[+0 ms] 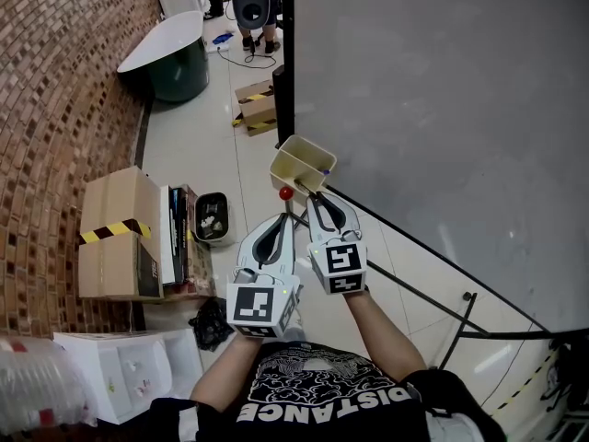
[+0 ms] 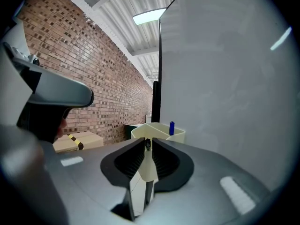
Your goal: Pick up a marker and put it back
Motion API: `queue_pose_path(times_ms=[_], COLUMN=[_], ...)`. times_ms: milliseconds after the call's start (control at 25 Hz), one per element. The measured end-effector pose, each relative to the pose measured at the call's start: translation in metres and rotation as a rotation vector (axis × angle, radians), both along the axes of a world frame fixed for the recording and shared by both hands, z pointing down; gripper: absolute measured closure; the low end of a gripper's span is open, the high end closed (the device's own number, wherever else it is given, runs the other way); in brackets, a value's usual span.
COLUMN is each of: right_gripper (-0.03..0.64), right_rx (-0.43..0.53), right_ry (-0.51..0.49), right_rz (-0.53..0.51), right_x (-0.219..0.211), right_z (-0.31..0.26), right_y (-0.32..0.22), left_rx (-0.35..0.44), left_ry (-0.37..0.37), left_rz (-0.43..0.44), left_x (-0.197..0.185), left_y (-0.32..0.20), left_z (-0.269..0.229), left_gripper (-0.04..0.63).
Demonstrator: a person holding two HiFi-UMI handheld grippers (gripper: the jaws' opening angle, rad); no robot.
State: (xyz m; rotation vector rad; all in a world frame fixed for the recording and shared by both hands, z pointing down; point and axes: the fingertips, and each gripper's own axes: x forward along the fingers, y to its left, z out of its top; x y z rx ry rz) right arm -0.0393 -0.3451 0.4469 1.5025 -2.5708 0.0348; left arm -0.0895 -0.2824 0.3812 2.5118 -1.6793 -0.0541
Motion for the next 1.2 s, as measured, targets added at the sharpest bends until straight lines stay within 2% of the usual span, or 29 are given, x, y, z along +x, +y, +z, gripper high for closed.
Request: queue_pose_path(times_ms=[320,560,1000,1200], right_gripper=[0.583,0.583,0.583,0.583], right_rx=[0.028,0.09,0.185,0.217], right_ry=[-0.018,-0.056,-0.099,-0.086], right_rz=[-0.006,-0.008,-0.029,-0.03], right_x=[0.004,0.014,0.032,0.043], right_z=[-0.015,-0.048,-0.094,-0.107], right_y=[0.015,0.035,0.103,0.139], left_rx=[0.007,0.021,0.055,0.07], left_ry=[0.001,-0.006,-0.016,-0.003], left_rz=[-0.002,-0.002,0.0,-0.008], left_x=[0.004,0.012,0.034,0.045], left_y=[0.009,0.019,0.066,0.094], left_z=[0.0,-0.006,-0.018,-0.026], left_gripper=[0.589,0.589,0.589,0.589])
